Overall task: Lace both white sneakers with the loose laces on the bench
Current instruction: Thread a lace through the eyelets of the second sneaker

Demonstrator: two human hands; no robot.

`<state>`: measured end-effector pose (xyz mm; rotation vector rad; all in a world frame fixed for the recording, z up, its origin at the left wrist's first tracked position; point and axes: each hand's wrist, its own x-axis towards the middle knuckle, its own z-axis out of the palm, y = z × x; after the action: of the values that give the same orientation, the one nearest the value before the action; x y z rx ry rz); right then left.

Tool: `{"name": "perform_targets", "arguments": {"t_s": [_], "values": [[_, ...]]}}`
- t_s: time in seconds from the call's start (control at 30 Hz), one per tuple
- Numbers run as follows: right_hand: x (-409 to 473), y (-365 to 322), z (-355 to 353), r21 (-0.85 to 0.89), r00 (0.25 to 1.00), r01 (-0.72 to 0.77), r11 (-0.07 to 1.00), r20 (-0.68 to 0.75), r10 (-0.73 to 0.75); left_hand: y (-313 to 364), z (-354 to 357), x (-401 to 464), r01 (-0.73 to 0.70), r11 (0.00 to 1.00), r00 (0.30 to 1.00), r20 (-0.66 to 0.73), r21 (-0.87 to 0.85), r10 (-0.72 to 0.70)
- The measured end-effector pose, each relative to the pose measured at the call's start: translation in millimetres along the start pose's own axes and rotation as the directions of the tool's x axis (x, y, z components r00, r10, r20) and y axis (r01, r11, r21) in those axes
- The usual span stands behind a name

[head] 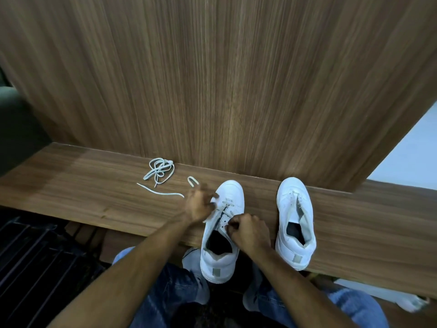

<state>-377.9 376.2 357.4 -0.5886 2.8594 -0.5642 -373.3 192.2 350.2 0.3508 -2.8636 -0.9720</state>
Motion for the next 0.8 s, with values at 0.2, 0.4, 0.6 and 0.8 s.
{"name": "perform_targets", "arguments": {"t_s": [0.2,0.4,0.6,0.8], "values": [[1,1,2,-0.001,1.0,-0.01,1.0,-0.007,0.01,4,7,-14,-0.177,0.883,0.983,0.027,0.434,0.184],[1,3,4,-0.007,1.0,-0.004,1.0,-0.02,0.004,29,-38,8,0.056,0.854,0.936,-0.27,-0.517,-0.225],[3,3,5,-0.002,1.0,-0.023,1.0,-0.013,0.023,43,-66,18,0.034,0.439,0.897,-0.166,-0.898,-0.409],[2,5,6,-0.001,1.0,-0.019,1.0,-0.019,0.019,13,-42,19,0.125,0.505,0.829,-0.19,-0.854,-0.526]]}}
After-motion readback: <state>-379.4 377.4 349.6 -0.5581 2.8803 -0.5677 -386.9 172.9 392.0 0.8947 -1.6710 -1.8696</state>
